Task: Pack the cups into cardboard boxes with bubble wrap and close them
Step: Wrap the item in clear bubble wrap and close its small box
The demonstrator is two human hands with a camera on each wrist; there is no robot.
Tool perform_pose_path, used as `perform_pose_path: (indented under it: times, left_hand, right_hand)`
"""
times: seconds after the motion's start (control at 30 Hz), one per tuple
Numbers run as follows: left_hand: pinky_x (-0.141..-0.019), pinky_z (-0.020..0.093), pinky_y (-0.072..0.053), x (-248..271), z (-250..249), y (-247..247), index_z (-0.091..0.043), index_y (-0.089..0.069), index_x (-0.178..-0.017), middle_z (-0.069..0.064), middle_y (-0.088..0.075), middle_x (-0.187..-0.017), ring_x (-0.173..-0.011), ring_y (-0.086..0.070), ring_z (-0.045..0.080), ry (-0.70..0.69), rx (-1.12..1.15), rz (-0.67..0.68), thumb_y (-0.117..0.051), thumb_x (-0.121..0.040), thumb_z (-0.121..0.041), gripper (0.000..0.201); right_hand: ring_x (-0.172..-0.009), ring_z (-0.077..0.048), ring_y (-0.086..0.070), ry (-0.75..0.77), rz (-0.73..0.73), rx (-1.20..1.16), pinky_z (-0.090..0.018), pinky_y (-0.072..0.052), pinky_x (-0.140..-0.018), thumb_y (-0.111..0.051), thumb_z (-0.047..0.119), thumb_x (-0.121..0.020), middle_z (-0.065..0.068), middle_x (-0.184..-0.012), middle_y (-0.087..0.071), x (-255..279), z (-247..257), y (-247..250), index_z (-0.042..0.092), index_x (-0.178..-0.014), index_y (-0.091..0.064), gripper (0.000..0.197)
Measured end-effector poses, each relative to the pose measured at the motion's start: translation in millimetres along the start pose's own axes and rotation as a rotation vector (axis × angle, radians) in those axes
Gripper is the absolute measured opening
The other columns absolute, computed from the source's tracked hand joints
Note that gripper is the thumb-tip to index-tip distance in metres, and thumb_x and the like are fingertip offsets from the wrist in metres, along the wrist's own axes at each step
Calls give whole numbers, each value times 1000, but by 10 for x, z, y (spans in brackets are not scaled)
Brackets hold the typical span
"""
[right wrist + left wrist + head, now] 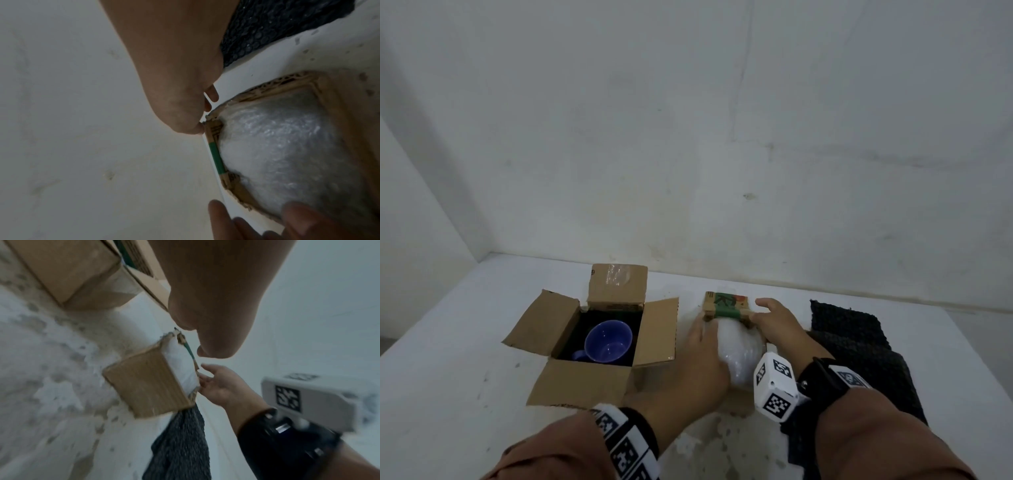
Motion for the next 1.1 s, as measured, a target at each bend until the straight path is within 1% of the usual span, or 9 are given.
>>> perform_pose_path:
  times: [0.13, 0.27, 0.4, 0.57, 0.7, 0.77, 0.83, 0.97, 1.1]
  left_hand:
    - [-118, 41, -16, 61, 160, -231, -23, -3, -153, 2, 26, -158, -148, 5, 29, 134, -53, 118, -55, -90, -36, 82]
    - [-118, 37, -22, 53, 255, -306, -19, -5, -153, -1, 32, -155, -149, 3, 27, 86, -1, 108, -56, -90, -36, 83]
    - [-115, 32, -22, 43, 276, -313, -18, -6, -153, -1, 32, -155, -149, 2, 25, 67, 12, 100, -55, -91, -37, 82]
    - [-117, 31, -18, 12, 308, -336, -17, -7, -153, -2, 32, -155, -149, 3, 23, 36, 8, 83, -60, -89, -40, 86]
    - [-116, 28, -16, -12, 325, -301, -15, -11, -152, -1, 28, -157, -149, 7, 20, -6, 38, 63, -63, -88, -34, 85]
    - [-116, 27, -16, -25, 348, -292, -14, -14, -151, 0, 24, -158, -149, 6, 20, -17, 62, 64, -65, -86, -31, 84]
    - [-116, 26, -14, -25, 358, -285, -14, -17, -150, 2, 20, -159, -149, 5, 20, -50, 77, 44, -67, -85, -27, 82]
    - [-118, 33, -9, -46, 325, -269, -21, -10, -151, -11, -2, -155, -146, 3, 12, -116, 222, -18, -65, -85, -33, 87]
    - [-108, 47, -40, -51, 475, -242, -31, -44, -138, 1, -51, -140, -131, -47, 23, 57, 778, -40, -53, -83, -45, 57]
  right_hand:
    - [-86, -19, -53, 4, 90, 4, -21, -39, -53, -50, 1, -85, -11, -115, -57, -8, -45, -51, 15, -128, -52, 45]
    - [-68, -20, -51, 28, 228, 72, -21, -39, -49, -44, -8, -78, -6, -86, -56, 43, -119, -14, 18, -138, -41, 65]
    - [-66, -16, -52, 90, 288, 231, -17, -40, -46, -44, -8, -78, -8, -105, -50, 125, -85, -36, 24, -142, -30, 73]
    - [-78, -17, -53, 108, 239, 111, -20, -42, -55, -47, -8, -76, -7, -104, -56, 60, -97, -59, 23, -136, -39, 68]
    - [-98, -21, -56, 77, 106, -316, -27, -47, -78, -51, -11, -77, -9, -113, -59, -47, -176, -72, 10, -121, -53, 48]
    - [-89, -21, -59, 70, 31, -461, -32, -48, -76, -54, -7, -81, -10, -104, -61, -56, -200, -37, 11, -109, -52, 33]
    - [-89, -21, -58, 91, -42, -469, -38, -48, -83, -60, 3, -84, -8, -100, -61, -57, -208, 48, 12, -114, -46, 34]
    - [-81, -20, -57, 255, -53, -317, -28, -44, -72, -60, 8, -87, 1, -82, -62, 76, -110, 171, 17, -107, -55, 23]
    - [-82, -20, -55, 419, -84, 180, -27, -38, -71, -56, 7, -87, -2, -82, -61, 246, -23, 187, 12, -85, -69, 14]
Point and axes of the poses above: each hand's wrist, its own x-axis away from the middle knuckle, its own y-axis out of the back of the hand, z = x × y, the point moved 4 cm from there along -x, towards the middle knuckle
